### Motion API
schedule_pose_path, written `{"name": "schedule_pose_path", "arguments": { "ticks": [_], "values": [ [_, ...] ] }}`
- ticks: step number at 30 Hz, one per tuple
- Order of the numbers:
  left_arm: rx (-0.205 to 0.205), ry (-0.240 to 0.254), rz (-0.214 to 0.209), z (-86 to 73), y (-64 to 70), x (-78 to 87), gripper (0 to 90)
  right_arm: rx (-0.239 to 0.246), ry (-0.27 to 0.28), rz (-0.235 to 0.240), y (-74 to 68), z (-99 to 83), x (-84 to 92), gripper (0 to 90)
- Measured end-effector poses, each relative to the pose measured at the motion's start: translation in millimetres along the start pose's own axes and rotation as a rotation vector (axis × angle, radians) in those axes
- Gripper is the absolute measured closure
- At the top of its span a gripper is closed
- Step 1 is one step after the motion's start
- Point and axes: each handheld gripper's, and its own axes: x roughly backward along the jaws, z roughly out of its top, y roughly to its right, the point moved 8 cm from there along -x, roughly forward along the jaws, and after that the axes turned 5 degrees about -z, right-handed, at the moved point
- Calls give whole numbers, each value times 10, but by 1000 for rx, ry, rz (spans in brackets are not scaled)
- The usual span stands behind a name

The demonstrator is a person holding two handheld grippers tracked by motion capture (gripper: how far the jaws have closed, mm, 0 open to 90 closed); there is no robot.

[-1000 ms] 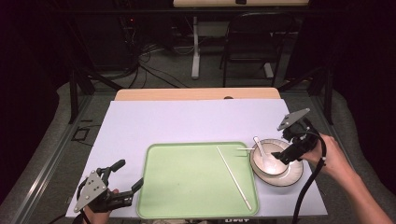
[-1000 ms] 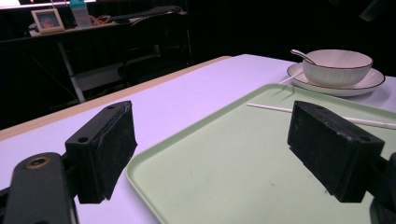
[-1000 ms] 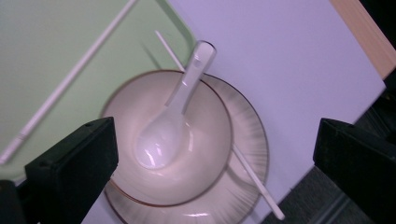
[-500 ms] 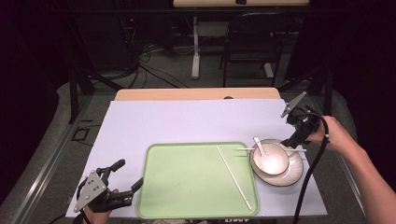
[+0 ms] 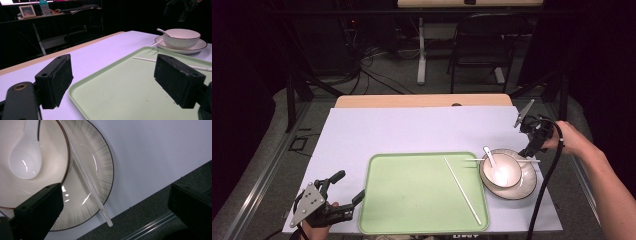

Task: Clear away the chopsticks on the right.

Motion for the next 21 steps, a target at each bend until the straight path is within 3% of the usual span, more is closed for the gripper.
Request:
{"name": "schedule_pose_path", "arguments": {
  "ticks": [1,3,5,8,12,16,17,19,21],
  "values": [
    [-1,-1,-2,0,2,-2,153,9,7,7,5,-4,-18,19],
    [1,-3,-1,-2,4,-3,153,17,-6,7,-10,-28,-62,139],
    [0,-2,-1,0,2,-1,153,31,-18,8,-13,-39,-81,152],
    [-1,0,0,1,2,0,153,55,-75,-7,-34,-77,-153,244],
    [0,0,-1,1,4,-2,153,42,-67,-3,-92,-92,-266,295],
    [1,1,-1,1,6,-3,153,85,-87,25,-161,-115,-328,399],
    [0,-1,-1,0,5,-3,153,85,-81,39,-190,-116,-354,465],
    [0,0,-1,1,6,-3,153,89,-90,47,-200,-122,-358,491],
    [1,0,0,1,5,-3,152,122,-111,60,-217,-127,-381,543]
  ]
}}
